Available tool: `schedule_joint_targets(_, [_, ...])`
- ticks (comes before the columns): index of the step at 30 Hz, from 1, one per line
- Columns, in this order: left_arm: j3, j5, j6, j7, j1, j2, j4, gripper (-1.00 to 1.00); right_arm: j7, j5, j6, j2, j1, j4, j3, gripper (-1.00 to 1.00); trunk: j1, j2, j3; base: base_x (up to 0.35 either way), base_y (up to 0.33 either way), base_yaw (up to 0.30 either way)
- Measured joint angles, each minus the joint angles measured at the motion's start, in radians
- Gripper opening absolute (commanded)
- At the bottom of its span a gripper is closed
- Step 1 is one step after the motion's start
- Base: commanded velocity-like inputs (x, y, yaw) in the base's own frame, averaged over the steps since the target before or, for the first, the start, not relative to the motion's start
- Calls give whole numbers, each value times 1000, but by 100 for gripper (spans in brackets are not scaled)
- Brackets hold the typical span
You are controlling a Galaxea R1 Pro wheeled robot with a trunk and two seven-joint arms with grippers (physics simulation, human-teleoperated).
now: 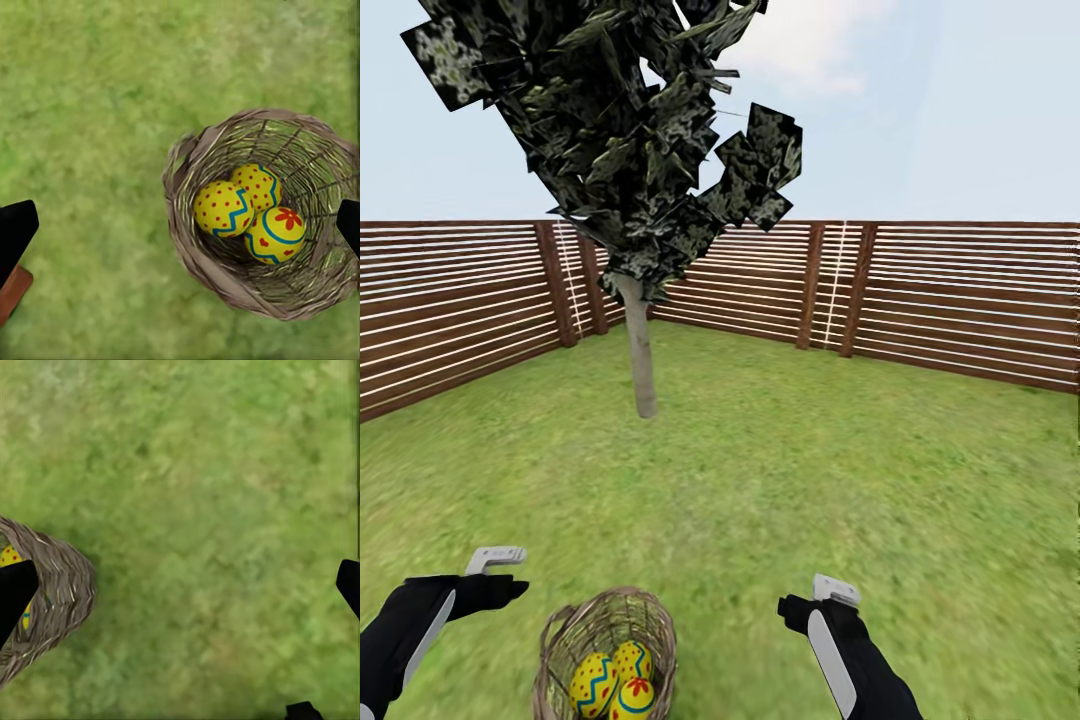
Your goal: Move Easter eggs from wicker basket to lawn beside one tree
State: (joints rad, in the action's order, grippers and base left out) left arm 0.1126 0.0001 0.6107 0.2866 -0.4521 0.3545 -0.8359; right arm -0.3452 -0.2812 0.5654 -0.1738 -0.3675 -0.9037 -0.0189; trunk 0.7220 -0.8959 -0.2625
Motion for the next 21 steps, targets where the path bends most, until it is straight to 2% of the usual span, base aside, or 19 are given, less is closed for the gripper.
schedule_joint_targets(7, [1, 0, 1, -1, 0, 0, 0, 100, 0, 0, -15, 0, 0, 0, 3, 100, 0, 0, 1, 0, 173, -20])
schedule_joint_targets(21, [3, 0, 0, -2, 0, 0, 0, 100, -2, 1, -29, 0, 0, 16, 7, 100, 0, 0, 1, 0, 10, -1])
